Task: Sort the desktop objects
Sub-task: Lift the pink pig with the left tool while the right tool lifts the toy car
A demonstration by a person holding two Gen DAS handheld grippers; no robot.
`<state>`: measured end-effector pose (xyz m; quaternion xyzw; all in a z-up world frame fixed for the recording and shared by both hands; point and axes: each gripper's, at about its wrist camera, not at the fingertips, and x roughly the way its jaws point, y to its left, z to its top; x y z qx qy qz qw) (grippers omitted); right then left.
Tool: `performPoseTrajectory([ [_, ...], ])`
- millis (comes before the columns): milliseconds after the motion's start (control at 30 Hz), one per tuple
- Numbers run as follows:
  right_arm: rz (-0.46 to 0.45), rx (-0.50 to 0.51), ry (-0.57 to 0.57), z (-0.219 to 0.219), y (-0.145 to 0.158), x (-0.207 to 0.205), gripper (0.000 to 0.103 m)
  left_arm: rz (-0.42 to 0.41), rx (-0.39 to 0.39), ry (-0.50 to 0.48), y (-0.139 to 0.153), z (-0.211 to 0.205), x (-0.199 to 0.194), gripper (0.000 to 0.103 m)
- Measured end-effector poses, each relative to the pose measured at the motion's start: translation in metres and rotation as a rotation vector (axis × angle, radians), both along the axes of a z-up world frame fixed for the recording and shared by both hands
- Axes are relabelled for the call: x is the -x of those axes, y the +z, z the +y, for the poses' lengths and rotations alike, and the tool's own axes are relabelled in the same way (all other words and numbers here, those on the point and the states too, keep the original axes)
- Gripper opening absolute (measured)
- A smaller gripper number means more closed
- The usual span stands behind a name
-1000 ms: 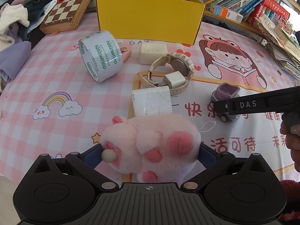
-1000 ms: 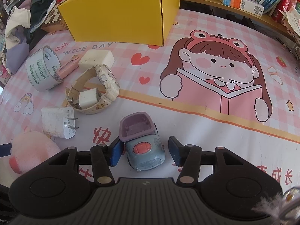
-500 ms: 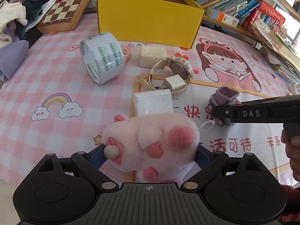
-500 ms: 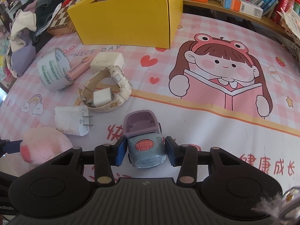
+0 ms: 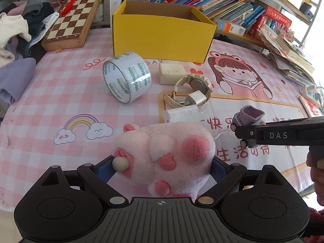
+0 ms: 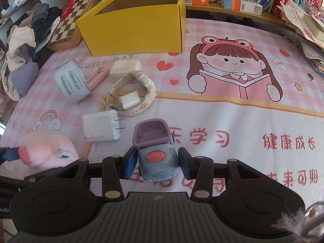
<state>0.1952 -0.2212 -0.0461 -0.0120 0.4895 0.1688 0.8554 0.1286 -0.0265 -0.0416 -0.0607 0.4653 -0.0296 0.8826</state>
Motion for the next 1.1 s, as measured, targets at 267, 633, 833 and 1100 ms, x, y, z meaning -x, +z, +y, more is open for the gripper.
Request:
performPoseTrajectory([
  [267, -0.034, -0.009, -0.050, 0.014, 0.009, 0.030, 0.042, -0.047, -0.017, -0.074, 0.009, 0.014, 0.014, 0.095],
  [633, -0.067, -0.013, -0.080, 0.036, 0.017, 0.066, 0.042, -0.105, -0.017, -0.130, 0.018, 0.035, 0.038, 0.095],
  [833, -0.062, -0.008, -0.067, 0.046, 0.017, 0.077, 0.042, -0.125, -0.011, -0.138, 0.020, 0.044, 0.048, 0.095],
  [1100, -0.067, 0.013, -0.037, 0.049, 0.018, 0.075, 0.042, -0.132, 0.010, -0.125, 0.021, 0.046, 0.042, 0.095],
])
